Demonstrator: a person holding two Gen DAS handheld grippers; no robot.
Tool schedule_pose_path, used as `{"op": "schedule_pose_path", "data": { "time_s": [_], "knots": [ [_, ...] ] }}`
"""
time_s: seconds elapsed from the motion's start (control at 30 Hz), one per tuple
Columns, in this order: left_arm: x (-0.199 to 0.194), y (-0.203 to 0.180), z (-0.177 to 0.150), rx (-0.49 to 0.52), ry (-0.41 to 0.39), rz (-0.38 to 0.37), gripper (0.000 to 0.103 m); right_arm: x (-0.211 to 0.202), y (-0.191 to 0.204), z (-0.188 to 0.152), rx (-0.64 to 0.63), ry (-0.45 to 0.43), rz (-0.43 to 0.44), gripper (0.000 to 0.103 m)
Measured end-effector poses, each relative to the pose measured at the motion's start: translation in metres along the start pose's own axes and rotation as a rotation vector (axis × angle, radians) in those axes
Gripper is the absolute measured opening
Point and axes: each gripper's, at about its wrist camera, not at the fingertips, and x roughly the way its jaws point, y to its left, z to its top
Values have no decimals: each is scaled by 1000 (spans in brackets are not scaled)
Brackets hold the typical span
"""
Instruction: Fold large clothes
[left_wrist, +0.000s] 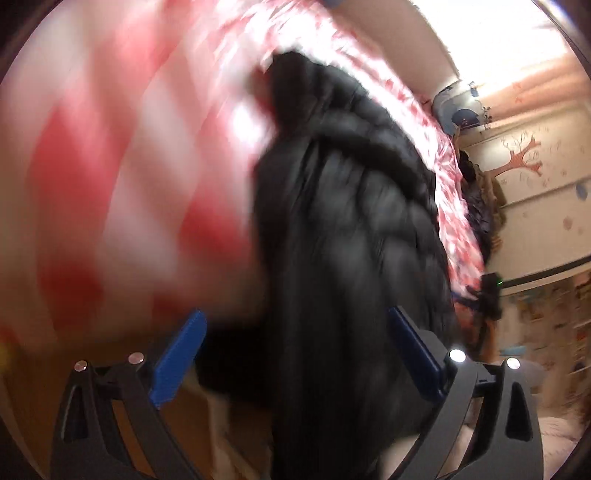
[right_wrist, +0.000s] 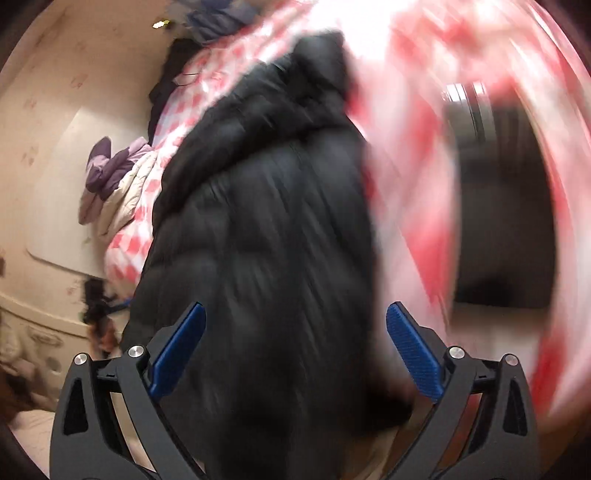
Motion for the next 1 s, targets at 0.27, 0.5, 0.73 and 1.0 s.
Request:
{"op": "schedule_pose_path", "data": {
  "time_s": [0.27,0.5,0.73,1.0],
  "knots": [
    [52,0,-56,-48,67,-375,94,1,-56,-82,213,51,332,96],
    [55,-38,-63,39,81,-321,94,21,-46,-88,199,68,510,96],
    [51,-37,-57,26,23,-188,57,28,-24,-94,99,-47,502,20],
    [2,-77,-65,131,-106,-186,14,-32,24,-102,-61,-190,576,9]
  ]
}}
